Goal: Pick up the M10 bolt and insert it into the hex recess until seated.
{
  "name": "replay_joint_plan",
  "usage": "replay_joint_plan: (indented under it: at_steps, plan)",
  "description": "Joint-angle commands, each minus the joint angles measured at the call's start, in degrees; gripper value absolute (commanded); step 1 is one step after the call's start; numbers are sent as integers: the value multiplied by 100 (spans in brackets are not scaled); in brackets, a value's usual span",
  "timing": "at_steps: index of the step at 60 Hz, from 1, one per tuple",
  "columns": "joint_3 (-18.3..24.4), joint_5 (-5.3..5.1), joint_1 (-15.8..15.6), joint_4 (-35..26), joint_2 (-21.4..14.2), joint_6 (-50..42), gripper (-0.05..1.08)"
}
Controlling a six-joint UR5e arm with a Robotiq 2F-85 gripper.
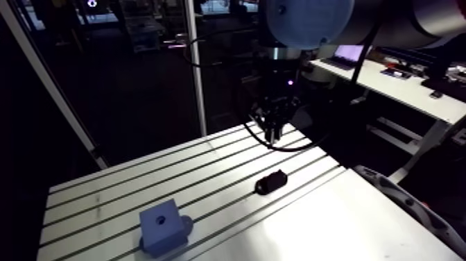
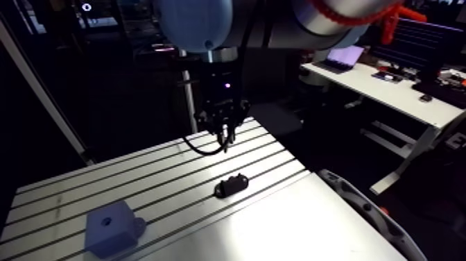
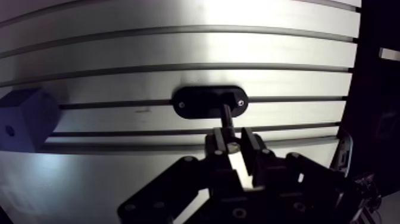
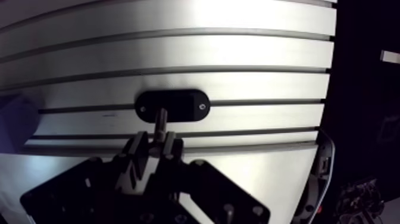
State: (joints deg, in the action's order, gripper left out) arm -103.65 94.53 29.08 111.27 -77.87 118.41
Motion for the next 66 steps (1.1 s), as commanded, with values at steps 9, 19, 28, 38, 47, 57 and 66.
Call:
replay_joint_plan:
  at_steps: [9,19,28,38,47,57,66]
  plan:
    - [768,-28,-865,-720,44,-232,107]
    - [1445,-16,-1333,-1433,278,-261,107]
    - [1978,32,-1744,-2144,517,-278,107]
    - [2438,61,-2182,-2678,778,-342,108]
    - [2616,61,-2595,-2942,952,-437,108]
    - [2627,68,-2857,-3099,981,-453,108]
    - [2611,111,-3143,-3161,915,-472,108]
